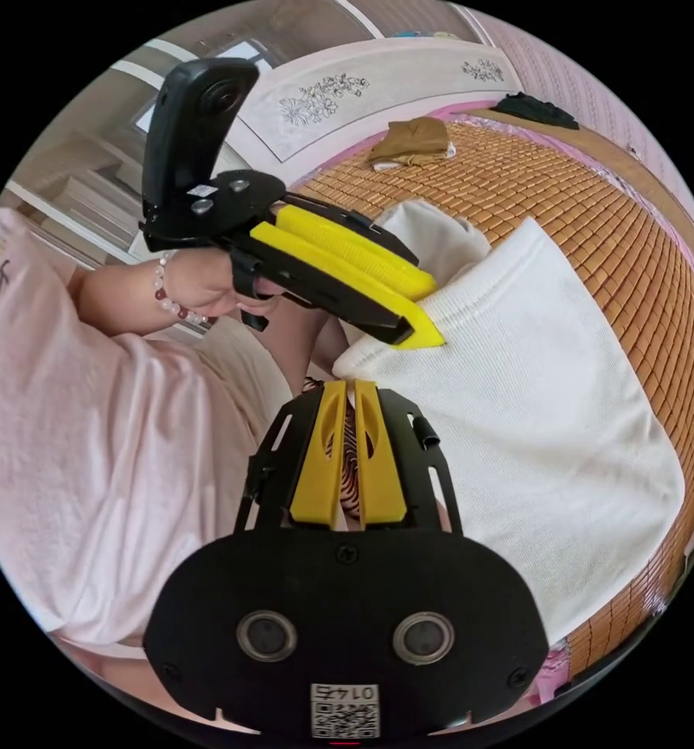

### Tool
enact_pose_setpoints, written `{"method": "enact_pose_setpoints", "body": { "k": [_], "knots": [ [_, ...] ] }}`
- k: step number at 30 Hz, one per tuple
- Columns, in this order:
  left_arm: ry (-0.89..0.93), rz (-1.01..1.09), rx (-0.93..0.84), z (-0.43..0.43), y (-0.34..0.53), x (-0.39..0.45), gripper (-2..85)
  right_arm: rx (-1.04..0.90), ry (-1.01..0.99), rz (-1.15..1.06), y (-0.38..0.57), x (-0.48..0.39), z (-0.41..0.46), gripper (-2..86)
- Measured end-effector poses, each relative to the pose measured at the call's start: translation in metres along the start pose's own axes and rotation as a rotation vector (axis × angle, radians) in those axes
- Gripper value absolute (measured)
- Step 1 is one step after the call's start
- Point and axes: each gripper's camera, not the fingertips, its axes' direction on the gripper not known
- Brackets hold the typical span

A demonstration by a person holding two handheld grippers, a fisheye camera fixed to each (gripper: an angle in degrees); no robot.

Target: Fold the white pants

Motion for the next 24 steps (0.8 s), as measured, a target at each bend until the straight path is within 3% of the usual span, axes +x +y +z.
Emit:
{"method": "enact_pose_setpoints", "body": {
  "k": [7,11,14,18,24],
  "knots": [
    [0.082,-0.063,0.223,-0.065,0.009,0.002,4.2,0.191,-0.209,-0.187,-0.03,-0.004,-0.064,0.8],
    [-0.075,-0.116,0.396,-0.124,0.046,-0.005,4.6,0.263,-0.329,-0.245,-0.077,-0.009,-0.048,0.6],
    [-0.233,-0.278,0.248,-0.116,0.076,-0.047,5.0,0.248,-0.221,-0.216,-0.097,-0.004,-0.01,0.1],
    [-0.199,-0.544,-0.055,-0.043,0.115,-0.123,5.2,0.172,-0.121,-0.064,-0.077,0.028,-0.001,-0.1],
    [-0.173,-0.58,-0.033,-0.031,0.109,-0.124,5.4,0.107,0.25,0.264,-0.001,0.087,-0.018,-0.3]
  ]
}}
